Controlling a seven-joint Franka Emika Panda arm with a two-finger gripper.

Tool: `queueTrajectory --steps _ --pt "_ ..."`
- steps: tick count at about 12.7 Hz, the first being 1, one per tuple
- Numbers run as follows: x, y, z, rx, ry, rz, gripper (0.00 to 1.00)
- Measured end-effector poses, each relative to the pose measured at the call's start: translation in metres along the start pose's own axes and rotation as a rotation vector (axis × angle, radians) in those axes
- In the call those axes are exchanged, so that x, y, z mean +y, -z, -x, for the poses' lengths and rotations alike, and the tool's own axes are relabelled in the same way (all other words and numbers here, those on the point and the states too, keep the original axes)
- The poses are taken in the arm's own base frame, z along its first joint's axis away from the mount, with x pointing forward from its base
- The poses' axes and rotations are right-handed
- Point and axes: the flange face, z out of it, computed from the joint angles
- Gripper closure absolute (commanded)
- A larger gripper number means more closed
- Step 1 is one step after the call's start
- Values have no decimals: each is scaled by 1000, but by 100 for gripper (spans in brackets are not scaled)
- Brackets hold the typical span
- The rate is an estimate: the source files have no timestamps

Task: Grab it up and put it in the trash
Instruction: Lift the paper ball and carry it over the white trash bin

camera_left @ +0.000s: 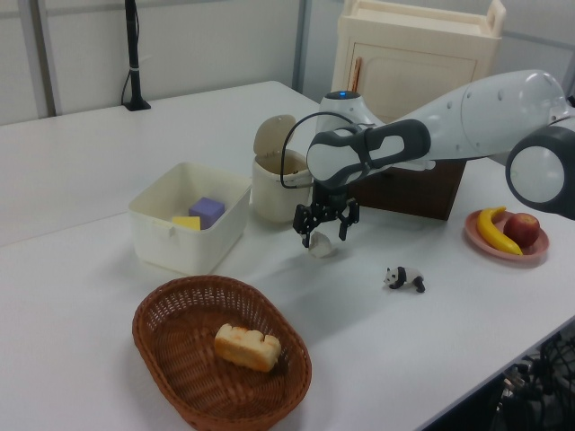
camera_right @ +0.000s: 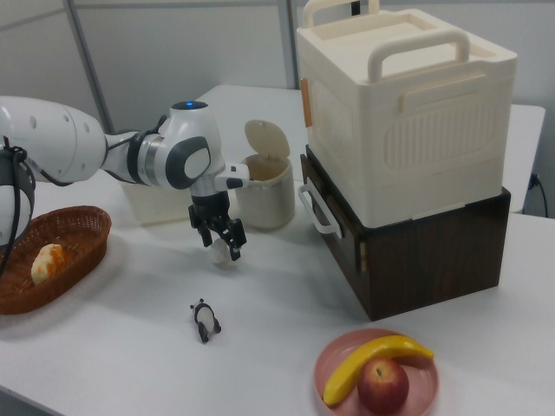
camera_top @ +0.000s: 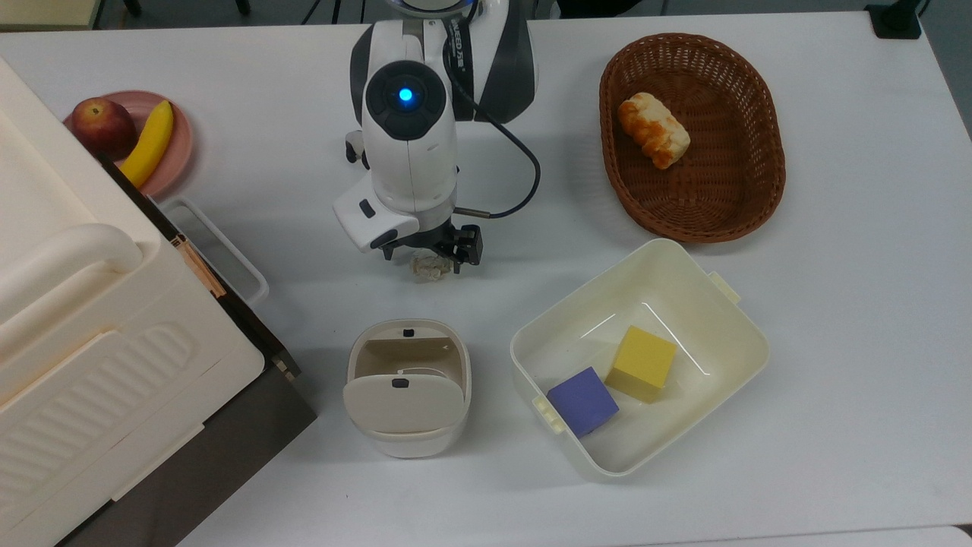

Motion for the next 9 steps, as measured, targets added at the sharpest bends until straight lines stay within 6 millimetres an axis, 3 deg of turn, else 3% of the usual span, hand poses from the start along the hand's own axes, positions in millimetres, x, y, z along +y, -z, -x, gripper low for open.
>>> queueTrajectory --steps 1,9 --pt "0 -4 -1 3 2 1 90" --pt "-2 4 -9 65 3 -12 91"
